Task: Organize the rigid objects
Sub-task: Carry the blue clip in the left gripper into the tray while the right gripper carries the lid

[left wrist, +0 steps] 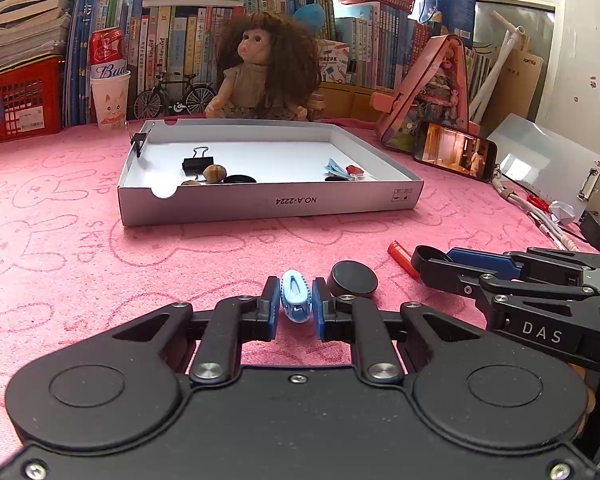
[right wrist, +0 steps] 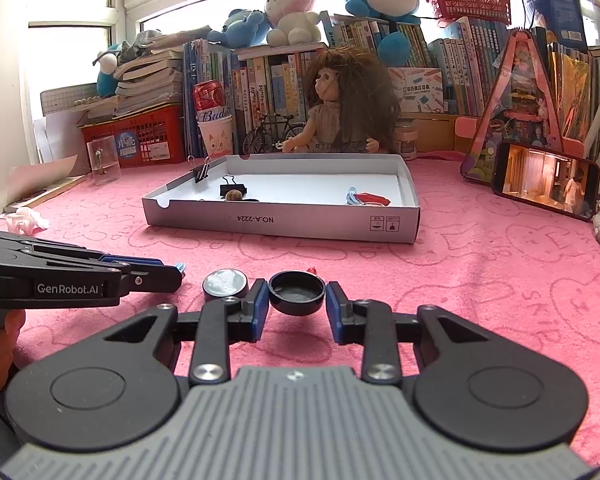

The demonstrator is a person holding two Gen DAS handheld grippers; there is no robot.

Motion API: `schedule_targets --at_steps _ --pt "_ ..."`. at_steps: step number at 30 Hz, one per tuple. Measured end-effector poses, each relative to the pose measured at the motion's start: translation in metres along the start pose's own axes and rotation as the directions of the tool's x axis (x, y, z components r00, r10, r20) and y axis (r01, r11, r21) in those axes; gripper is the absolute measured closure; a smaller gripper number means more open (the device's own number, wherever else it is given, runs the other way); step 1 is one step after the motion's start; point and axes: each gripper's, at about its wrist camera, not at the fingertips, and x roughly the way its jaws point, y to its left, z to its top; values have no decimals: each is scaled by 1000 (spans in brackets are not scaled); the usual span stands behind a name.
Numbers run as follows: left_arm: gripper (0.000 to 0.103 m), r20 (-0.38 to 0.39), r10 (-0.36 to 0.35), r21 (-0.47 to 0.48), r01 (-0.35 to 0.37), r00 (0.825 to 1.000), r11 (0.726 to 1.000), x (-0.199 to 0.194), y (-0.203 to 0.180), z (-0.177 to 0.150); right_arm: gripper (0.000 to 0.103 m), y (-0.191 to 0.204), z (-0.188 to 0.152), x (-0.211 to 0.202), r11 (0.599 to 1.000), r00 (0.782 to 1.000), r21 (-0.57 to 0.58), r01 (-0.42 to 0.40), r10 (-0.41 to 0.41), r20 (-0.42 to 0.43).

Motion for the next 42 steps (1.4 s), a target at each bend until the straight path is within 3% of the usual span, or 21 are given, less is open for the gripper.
schedule_targets --at_steps 24,42 --pt "87 46 43 -21 -42 998 999 3 12 22 67 -11 13 10 998 999 37 54 -54 -4" --pt "87 110 97 -69 -89 989 994 28 38 73 67 -22 49 42 997 997 43 70 -72 33"
